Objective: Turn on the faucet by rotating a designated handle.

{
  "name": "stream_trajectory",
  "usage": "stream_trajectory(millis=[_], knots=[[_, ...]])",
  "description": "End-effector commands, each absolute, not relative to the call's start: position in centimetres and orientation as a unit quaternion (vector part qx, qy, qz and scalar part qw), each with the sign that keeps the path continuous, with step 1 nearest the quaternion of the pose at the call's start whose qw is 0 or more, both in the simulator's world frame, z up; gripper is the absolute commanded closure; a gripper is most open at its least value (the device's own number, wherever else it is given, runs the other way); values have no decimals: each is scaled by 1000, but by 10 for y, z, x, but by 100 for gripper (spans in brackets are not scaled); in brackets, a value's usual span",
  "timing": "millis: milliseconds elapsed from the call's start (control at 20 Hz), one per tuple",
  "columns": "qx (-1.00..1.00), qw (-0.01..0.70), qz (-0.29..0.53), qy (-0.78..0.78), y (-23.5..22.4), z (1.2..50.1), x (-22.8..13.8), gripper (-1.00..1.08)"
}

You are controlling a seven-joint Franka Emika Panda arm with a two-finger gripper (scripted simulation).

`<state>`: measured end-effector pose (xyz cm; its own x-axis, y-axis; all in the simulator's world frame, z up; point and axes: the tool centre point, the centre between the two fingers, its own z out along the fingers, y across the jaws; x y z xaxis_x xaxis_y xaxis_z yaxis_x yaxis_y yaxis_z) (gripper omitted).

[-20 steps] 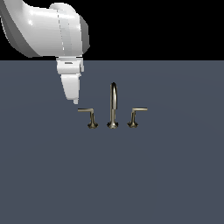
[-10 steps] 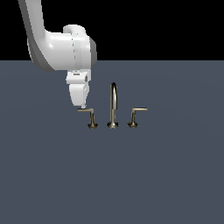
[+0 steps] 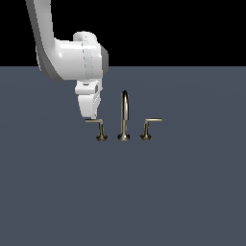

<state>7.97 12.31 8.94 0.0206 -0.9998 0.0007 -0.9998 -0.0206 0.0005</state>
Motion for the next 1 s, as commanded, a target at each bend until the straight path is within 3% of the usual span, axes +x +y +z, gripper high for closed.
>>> stream_trajectory(millis=[0,850,950], knots=[[716,0,0,-698,124,91,79,108],[716,0,0,-698,143,91,41,108],[713,-4,4,-701,136,91,50,108]])
